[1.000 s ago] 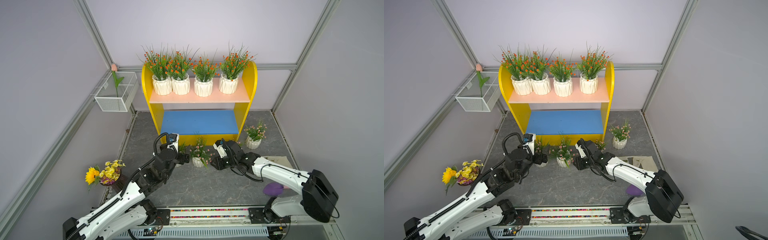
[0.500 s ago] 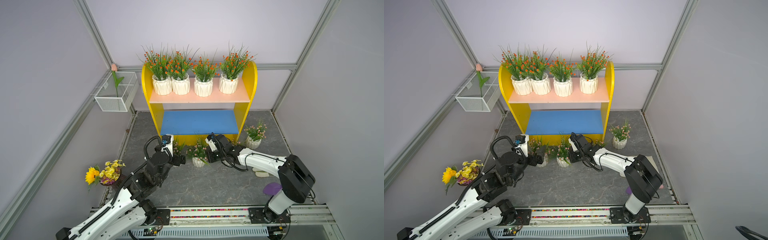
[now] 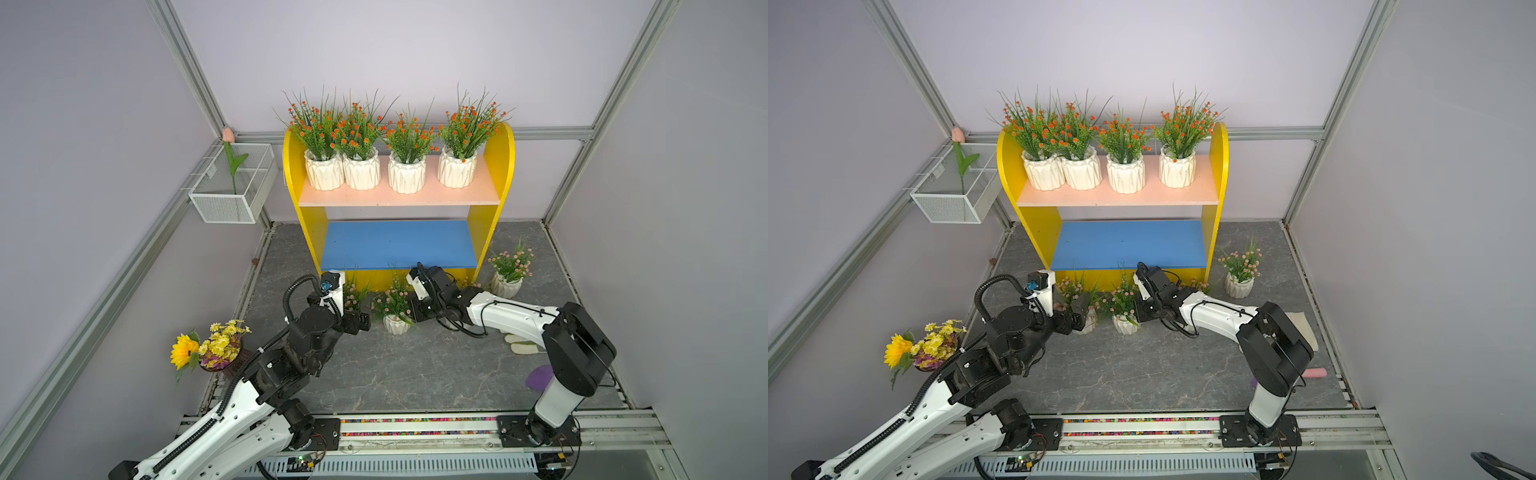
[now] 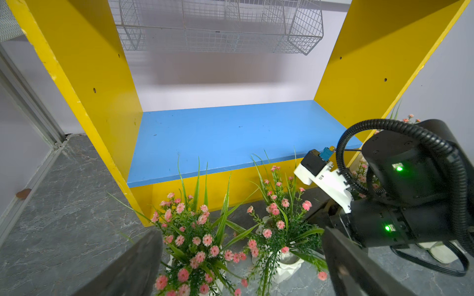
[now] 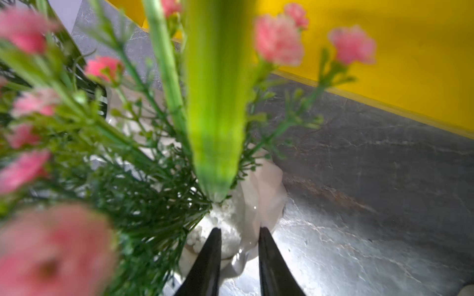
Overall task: Place the baby's breath potted plants on the rack by color
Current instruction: Pick up the baby's breath potted plant from the center of the board.
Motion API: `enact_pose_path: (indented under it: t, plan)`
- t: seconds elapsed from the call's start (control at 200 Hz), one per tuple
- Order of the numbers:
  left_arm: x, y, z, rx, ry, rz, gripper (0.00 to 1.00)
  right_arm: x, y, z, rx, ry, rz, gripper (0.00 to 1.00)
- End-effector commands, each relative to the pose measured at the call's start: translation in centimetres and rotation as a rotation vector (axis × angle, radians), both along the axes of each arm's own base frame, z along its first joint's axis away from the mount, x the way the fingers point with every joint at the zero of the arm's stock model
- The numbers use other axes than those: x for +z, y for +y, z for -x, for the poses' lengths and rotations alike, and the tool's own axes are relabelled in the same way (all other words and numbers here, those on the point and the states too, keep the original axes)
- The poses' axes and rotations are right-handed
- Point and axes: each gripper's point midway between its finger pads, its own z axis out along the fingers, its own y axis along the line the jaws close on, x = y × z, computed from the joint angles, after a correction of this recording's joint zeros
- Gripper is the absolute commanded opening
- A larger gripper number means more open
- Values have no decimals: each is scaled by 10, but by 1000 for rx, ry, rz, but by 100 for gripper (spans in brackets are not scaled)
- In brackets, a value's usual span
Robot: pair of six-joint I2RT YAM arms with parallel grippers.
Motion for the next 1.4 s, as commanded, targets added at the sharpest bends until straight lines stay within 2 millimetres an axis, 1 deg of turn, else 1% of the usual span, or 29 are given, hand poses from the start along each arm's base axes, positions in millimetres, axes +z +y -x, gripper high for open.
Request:
enact_pose_path:
  t: [0.0,0.07,0.25,0.44,0.75,0.87,0.985,1.08,1.15,1.26,1.31,1.395]
  plan:
    - [-2,-2,1,-17,8,11,100,-8,-2,-5,-13,11,22,25]
    - [-4,-4,1,-23,13,10,100,-12,-4,-6,-16,23,32,23]
    - [-8,-9,0,-37,31,6,100,-13,-9,-10,-4,44,37,16]
    - [-13,-17,1,-73,40,12,100,-3,-17,-10,17,56,25,10]
    - [-21,-28,4,-131,45,26,100,21,-25,-5,50,45,3,8]
    - [-27,-29,5,-135,61,24,100,23,-27,0,58,54,12,8]
    - [-28,-31,7,-151,63,32,100,23,-30,5,60,57,14,8]
    - [-30,-36,12,-197,57,43,100,30,-33,7,56,44,7,8]
    - [-36,-43,16,-243,58,49,100,34,-36,8,54,35,19,8]
    - [-48,-45,20,-254,93,62,100,29,-39,14,56,41,34,9]
    - [-53,-44,21,-255,102,67,99,22,-40,18,54,51,47,9]
    - [-54,-43,23,-256,98,85,99,9,-41,23,53,68,74,10]
